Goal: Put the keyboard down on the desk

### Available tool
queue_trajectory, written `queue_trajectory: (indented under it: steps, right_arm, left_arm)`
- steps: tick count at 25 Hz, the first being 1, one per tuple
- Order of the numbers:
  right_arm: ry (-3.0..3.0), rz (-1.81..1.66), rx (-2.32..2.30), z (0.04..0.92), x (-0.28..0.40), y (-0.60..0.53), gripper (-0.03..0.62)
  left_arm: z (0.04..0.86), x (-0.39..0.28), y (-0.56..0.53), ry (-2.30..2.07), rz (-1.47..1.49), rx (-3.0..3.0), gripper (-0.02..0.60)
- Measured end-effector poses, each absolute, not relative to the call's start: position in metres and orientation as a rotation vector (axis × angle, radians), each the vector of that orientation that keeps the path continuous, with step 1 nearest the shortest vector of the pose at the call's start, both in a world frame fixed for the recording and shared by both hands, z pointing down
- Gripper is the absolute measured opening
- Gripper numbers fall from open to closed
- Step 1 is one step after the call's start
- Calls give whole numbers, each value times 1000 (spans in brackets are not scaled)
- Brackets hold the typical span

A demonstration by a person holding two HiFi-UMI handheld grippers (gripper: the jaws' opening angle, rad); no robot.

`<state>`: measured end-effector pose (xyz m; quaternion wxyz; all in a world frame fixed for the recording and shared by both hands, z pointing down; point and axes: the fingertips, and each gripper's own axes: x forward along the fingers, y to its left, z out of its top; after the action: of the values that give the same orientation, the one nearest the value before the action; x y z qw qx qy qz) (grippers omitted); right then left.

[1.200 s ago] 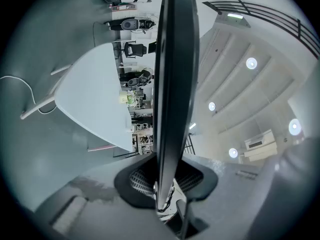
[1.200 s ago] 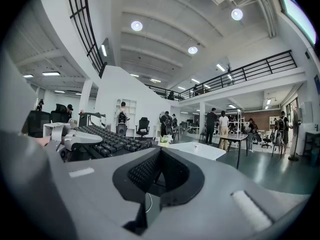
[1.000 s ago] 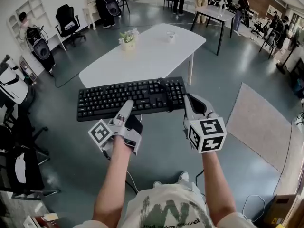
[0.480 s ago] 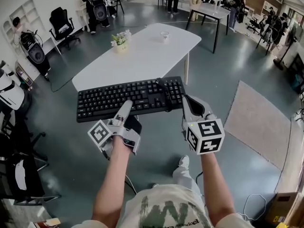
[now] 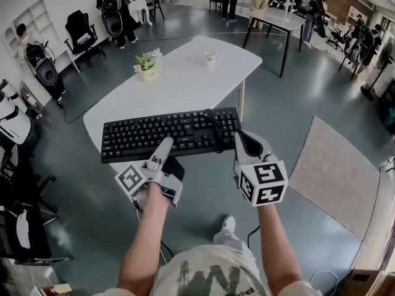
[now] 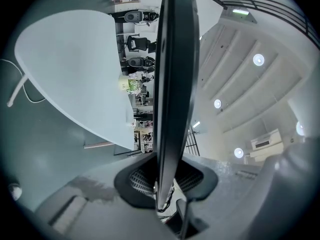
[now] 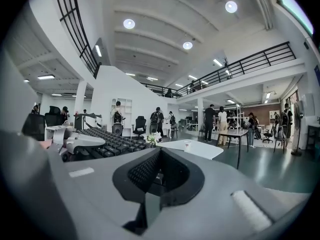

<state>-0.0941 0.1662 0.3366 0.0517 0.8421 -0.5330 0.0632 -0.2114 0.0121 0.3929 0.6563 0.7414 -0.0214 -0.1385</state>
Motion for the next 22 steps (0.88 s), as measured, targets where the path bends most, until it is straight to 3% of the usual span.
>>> queue_trajectory:
  steps: [11, 22]
  right_arm:
    - [-1720, 220, 2512, 326, 48, 151, -2]
    - [-1792, 203, 2449, 337, 68, 138, -2]
  left_arm:
    - [383, -84, 6, -115, -376, 1657, 89]
    - [393, -67, 1, -162, -403, 1661, 89]
